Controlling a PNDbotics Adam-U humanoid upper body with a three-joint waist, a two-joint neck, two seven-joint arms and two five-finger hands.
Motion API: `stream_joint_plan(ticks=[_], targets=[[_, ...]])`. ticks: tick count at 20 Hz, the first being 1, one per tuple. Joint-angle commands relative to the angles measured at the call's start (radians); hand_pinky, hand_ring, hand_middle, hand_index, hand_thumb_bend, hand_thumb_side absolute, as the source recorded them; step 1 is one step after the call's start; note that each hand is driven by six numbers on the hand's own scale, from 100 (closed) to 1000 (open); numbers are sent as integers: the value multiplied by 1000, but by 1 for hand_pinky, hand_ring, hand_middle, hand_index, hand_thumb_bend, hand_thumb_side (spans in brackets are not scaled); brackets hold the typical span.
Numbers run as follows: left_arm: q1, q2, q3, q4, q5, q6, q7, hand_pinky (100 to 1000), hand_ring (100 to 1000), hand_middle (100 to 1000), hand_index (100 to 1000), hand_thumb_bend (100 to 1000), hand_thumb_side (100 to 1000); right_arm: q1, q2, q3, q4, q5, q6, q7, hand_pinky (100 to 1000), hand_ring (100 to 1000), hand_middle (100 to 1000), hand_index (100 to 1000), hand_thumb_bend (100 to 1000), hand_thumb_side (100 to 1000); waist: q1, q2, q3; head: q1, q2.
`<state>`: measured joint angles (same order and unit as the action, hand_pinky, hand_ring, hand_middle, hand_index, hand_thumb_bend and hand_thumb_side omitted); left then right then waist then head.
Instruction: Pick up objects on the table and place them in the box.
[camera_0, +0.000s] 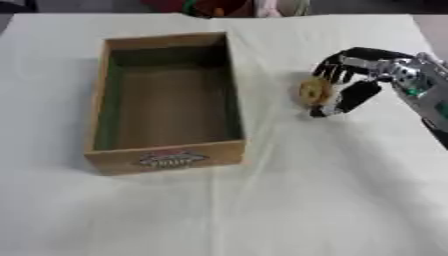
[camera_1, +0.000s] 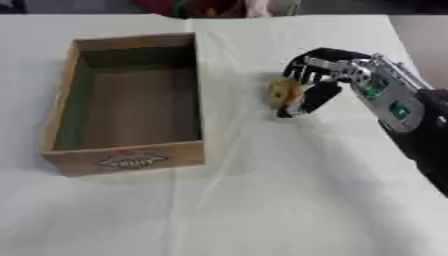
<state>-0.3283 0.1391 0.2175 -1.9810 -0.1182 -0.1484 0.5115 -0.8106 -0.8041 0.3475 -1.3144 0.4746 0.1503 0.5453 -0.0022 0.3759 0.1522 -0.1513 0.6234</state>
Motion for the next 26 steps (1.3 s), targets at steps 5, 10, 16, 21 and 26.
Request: stream_joint_plan(ticks=[5,10,16,21,26], targets=[[-12,5,-2,-19,3,0,-6,404,397,490,685,100,865,0,-17,-9,-6,-38,11,-25,693,712,618,787,256,315,0,-12,1,6,2],[-12,5,-1,-19,3,1,-9,395,396,491,685,100,862,14,-46,-33,-95,-103,37,-12,660,663,585,755,100,100,-2,-9,0,8,11],[-13,6,-1,-19,3,2,-10,398,397,491,685,100,860,11,-66,-65,-173,-152,103,-45,614,606,551,722,100,100,-2,-9,-1,6,16],[-13,8,-1,-19,3,3,-9,398,397,492,685,100,860,-12,-71,-83,-229,-194,140,-81,610,593,547,723,100,100,-2,-13,-1,4,18],[-11,11,-3,-19,3,4,-10,399,398,492,685,100,860,-74,-52,-98,-304,-212,161,-109,609,587,543,721,100,100,-4,-21,-5,-8,29]])
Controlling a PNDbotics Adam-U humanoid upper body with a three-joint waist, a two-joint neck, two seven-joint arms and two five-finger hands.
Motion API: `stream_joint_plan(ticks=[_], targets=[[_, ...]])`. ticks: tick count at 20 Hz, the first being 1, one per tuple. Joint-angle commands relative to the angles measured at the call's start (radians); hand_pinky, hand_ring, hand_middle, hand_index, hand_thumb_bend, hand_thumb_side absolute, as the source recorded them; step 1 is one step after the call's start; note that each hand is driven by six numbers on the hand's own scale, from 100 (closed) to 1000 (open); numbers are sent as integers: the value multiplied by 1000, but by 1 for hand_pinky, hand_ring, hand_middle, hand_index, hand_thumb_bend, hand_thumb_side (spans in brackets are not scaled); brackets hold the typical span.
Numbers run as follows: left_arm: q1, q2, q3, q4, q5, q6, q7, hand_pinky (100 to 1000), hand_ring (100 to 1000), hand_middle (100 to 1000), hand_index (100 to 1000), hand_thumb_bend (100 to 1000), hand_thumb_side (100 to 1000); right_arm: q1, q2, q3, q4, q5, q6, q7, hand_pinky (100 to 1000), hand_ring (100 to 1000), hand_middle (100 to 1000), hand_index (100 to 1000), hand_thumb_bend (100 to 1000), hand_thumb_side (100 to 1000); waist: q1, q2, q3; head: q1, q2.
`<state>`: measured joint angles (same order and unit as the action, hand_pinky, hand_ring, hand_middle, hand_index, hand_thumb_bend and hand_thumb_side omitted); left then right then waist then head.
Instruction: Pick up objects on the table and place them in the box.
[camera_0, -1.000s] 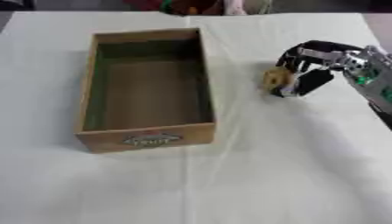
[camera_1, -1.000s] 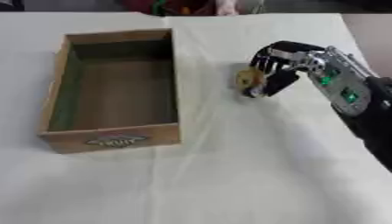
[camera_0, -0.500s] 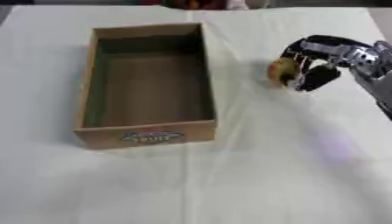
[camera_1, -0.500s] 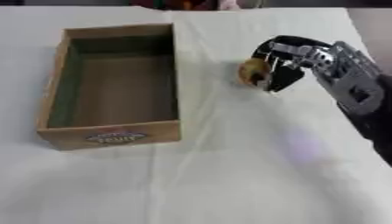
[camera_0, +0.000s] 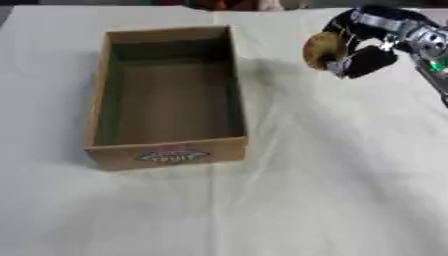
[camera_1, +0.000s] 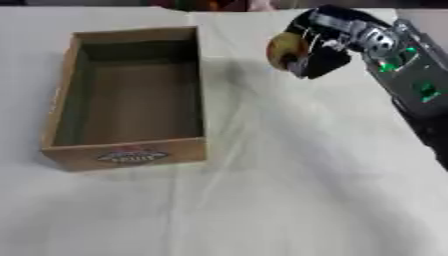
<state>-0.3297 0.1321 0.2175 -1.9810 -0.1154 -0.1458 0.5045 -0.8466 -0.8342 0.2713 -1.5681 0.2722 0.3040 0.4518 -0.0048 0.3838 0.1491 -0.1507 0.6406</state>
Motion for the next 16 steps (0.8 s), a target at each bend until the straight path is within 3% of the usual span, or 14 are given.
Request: stream_joint_plan(ticks=[1,7,16], targets=[[-9,17,-4,-19,1,3,-4,399,398,492,687,100,860,-53,-9,-20,-60,-5,8,-21,606,583,540,720,100,100,0,-31,-3,-15,16],[-8,18,-11,-19,8,5,-9,399,400,494,688,100,858,-145,115,2,-72,49,1,-25,596,562,528,711,100,100,11,-48,2,-48,30],[-11,13,-19,-19,18,2,-13,398,401,495,687,100,859,-281,340,58,1,173,-38,-20,584,551,526,703,100,100,15,-58,20,-68,38]])
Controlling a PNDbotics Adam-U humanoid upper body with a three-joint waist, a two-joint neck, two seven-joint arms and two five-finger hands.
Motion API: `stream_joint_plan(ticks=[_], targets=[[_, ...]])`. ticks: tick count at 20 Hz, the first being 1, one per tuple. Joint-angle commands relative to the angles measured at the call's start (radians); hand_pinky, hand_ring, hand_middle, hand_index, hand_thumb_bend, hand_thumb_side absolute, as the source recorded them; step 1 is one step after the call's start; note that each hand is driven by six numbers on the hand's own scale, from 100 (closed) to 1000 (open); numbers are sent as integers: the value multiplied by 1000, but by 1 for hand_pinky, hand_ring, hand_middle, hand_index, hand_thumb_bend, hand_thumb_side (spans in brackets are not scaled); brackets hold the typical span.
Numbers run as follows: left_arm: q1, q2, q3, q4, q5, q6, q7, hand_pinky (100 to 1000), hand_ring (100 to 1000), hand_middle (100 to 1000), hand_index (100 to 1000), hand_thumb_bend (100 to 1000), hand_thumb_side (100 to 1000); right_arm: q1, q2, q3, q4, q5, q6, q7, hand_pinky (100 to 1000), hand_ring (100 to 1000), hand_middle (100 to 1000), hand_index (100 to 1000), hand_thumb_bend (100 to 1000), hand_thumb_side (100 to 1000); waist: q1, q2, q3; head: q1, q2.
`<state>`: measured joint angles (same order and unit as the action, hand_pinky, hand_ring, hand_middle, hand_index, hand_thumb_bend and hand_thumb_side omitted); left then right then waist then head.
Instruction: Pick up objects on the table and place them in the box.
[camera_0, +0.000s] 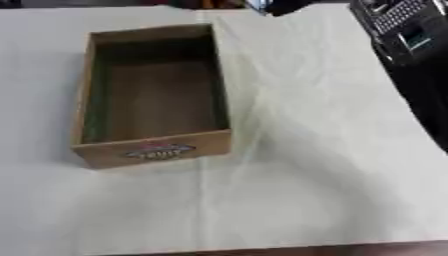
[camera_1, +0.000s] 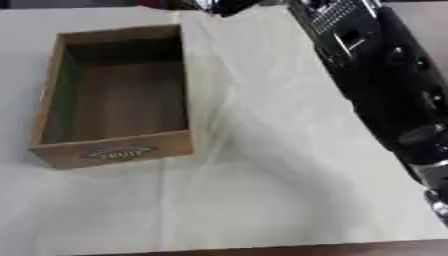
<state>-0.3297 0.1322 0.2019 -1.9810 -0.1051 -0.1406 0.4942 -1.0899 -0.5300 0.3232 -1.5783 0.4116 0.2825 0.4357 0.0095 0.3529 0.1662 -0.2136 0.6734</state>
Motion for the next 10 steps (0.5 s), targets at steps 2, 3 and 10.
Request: stream_joint_plan(ticks=[2,3,10], targets=[[-14,12,-6,-19,9,-6,-2,397,402,495,687,100,859,-55,81,22,36,91,-29,-10,583,553,527,702,100,100,-1,-26,6,-9,4],[-15,12,-7,-19,10,-9,-2,397,402,495,687,100,860,-62,102,29,49,119,-37,-15,584,555,528,701,100,100,-2,-25,7,-11,3],[-18,3,-11,-19,19,-14,-1,397,400,494,686,100,861,-79,226,47,238,282,-113,-62,582,558,533,702,100,100,-9,-11,34,-27,-11]])
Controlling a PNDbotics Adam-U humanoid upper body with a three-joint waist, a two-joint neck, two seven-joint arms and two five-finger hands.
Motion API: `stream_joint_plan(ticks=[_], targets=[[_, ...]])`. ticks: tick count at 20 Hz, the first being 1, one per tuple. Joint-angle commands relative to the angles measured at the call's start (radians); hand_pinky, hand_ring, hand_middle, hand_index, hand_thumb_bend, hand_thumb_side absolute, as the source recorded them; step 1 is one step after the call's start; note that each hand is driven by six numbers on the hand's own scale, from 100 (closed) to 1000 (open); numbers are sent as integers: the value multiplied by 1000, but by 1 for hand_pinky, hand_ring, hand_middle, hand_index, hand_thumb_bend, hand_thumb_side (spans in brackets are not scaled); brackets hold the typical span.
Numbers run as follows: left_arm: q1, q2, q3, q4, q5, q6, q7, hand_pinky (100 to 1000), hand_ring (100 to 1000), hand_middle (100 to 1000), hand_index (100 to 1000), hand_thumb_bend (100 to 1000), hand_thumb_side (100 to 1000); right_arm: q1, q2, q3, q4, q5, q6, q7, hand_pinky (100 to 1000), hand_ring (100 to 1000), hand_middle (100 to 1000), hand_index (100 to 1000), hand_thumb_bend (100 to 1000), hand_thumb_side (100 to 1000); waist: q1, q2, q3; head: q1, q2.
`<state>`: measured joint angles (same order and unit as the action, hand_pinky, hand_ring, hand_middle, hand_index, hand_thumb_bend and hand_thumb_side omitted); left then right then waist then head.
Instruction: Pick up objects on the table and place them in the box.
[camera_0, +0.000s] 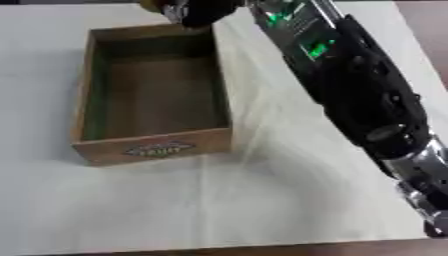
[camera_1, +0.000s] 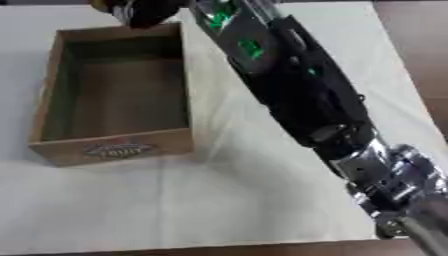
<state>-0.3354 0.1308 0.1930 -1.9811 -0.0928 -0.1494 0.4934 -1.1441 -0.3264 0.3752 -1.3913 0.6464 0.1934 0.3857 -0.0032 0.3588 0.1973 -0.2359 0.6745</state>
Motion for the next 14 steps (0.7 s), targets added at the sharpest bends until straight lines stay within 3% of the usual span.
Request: stream_joint_plan(ticks=[1,10,14], targets=[[-12,4,-2,-19,8,-5,1,397,400,494,686,100,861,-25,33,-5,77,65,-32,-18,582,559,533,701,100,100,3,-15,6,-6,-14],[-17,0,-3,-19,9,-7,-2,398,400,493,685,100,861,3,78,11,223,152,-95,-18,583,575,544,703,100,100,-6,-3,18,-11,-27],[-19,0,-2,-19,9,-7,-1,398,401,493,685,100,861,18,83,17,262,170,-117,28,600,612,577,730,100,100,-8,-2,17,-9,-27]])
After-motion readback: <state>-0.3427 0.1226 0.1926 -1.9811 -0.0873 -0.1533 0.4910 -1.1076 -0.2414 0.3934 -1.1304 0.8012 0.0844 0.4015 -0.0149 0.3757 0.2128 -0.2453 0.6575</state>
